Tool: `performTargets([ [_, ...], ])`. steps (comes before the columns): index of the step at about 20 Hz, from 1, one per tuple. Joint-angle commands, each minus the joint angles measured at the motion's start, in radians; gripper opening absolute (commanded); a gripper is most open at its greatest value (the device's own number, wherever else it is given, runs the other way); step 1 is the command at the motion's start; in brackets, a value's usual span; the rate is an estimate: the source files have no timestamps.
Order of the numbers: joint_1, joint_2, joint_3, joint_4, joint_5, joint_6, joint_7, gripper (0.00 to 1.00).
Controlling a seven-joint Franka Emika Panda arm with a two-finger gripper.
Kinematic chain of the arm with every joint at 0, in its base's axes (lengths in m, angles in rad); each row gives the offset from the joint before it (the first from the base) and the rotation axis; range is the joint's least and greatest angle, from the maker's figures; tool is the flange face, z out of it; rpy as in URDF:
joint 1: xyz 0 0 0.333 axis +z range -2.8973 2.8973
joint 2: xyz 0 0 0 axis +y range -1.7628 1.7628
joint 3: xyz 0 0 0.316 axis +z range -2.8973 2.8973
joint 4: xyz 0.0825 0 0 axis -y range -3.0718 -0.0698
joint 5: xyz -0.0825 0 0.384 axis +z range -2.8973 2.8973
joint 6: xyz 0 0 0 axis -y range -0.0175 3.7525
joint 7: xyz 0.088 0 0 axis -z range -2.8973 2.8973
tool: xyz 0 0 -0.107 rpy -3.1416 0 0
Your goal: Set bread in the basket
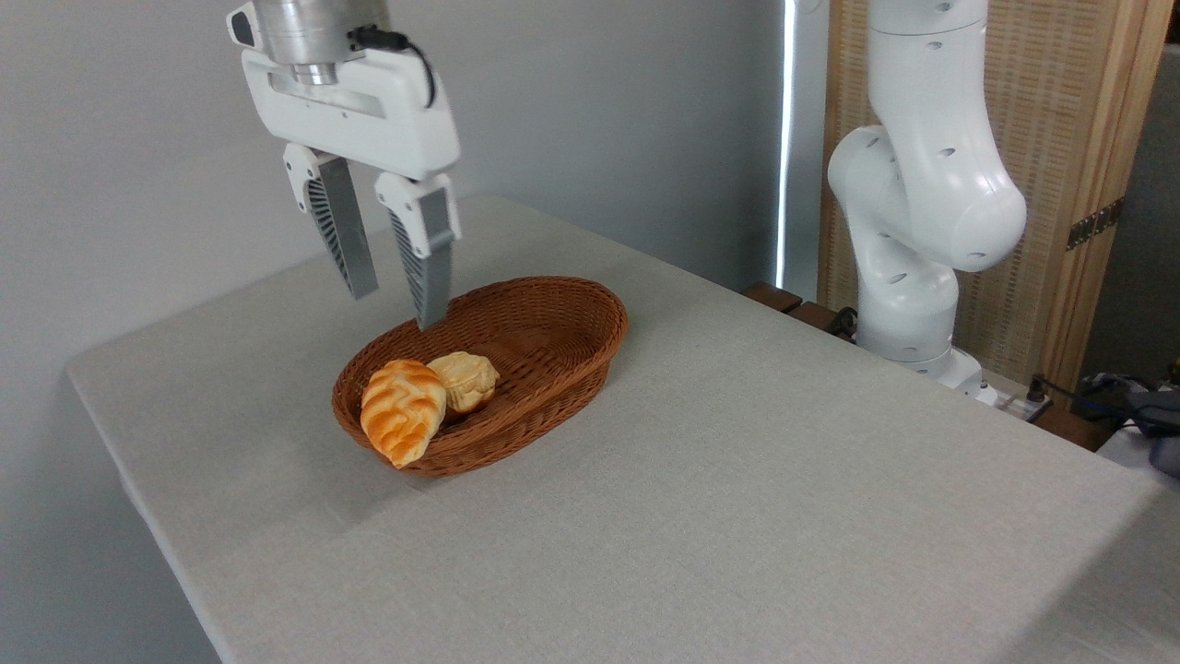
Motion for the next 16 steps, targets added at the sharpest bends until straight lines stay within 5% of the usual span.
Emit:
performTargets([
  [1,0.001,-0.019,0.11,-0.001,0.009,-0.012,0.062,1.0],
  [5,0.001,-0.03,0.201,-0.001,-0.006,-0.019,0.214,1.0],
  [11,0.001,0.011,0.202,-0.009,-0.089,-0.017,0.384,1.0],
  [16,0.001,0.014,0.201,-0.007,-0.113,-0.019,0.386,1.0],
])
